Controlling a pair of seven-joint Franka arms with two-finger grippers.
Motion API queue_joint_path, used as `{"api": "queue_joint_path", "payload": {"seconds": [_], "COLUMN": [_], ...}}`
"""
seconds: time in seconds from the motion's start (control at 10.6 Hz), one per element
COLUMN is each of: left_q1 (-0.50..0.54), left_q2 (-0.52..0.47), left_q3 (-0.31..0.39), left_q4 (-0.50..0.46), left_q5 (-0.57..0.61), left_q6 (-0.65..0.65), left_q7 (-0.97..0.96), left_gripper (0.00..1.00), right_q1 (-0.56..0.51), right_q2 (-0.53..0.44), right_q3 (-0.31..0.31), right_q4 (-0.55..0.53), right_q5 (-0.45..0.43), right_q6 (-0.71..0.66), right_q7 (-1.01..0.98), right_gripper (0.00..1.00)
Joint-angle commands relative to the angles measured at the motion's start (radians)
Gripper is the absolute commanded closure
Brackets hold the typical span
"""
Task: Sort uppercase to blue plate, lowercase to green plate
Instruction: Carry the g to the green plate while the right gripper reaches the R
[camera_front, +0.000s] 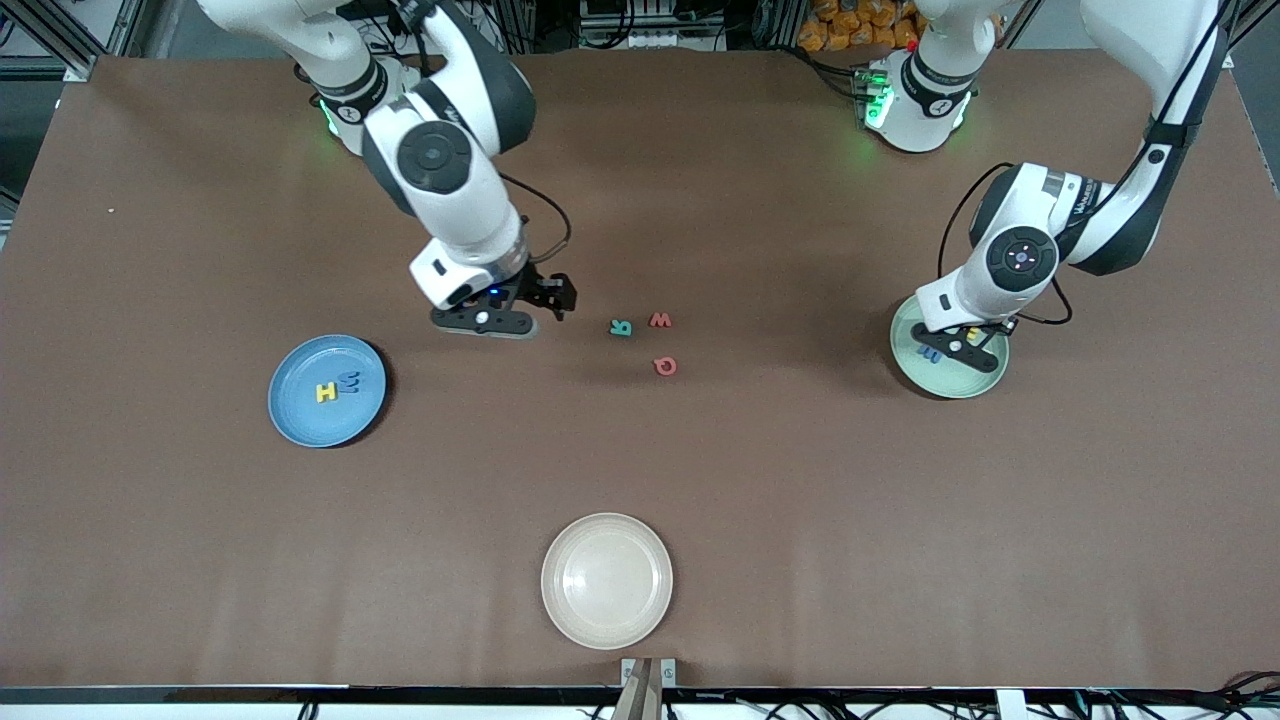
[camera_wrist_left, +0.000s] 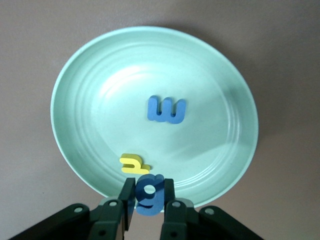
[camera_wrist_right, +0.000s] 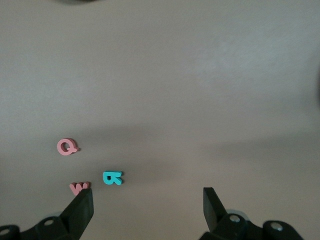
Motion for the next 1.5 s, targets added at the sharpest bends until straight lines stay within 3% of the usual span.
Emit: {"api": "queue_joint_path", "payload": {"seconds": [0.0,0.19,0.56,0.75,1.22,1.41], "left_q1": [0.006,0.006,-0.011,-0.074,-0.251,-0.269], "left_q2": [-0.002,-0.002,-0.002,-0.002,-0.012,-0.014], "left_q3": [-0.015,-0.015,-0.020,-0.022,-0.020,-0.022], "left_q4": [-0.001,0.017,0.046,0.069,0.103,0.126], "left_q5": [-0.084,-0.119,-0.223,-0.279,-0.305,-0.294], "left_q6": [0.018,0.020,0.020,0.020,0.027,0.027], "left_q7": [-0.011,-0.013,-0.040,-0.121,-0.306,-0.332], "left_gripper": [0.65,0.50,0.49,0.49,0.49,0.49], "right_q1": [0.075,0.124,0.168,0.171,0.175,0.177], "right_q2": [0.094,0.174,0.272,0.314,0.361,0.371], "right_q3": [0.000,0.000,0.000,0.000,0.000,0.000], "right_q4": [0.005,0.004,0.005,0.010,0.012,0.013], "right_q5": [-0.065,-0.127,-0.139,-0.187,-0.233,-0.248], "right_q6": [0.088,0.155,0.267,0.315,0.364,0.364], "right_q7": [0.123,0.214,0.299,0.355,0.392,0.397], "right_gripper": [0.03,0.03,0.09,0.10,0.22,0.31]}}
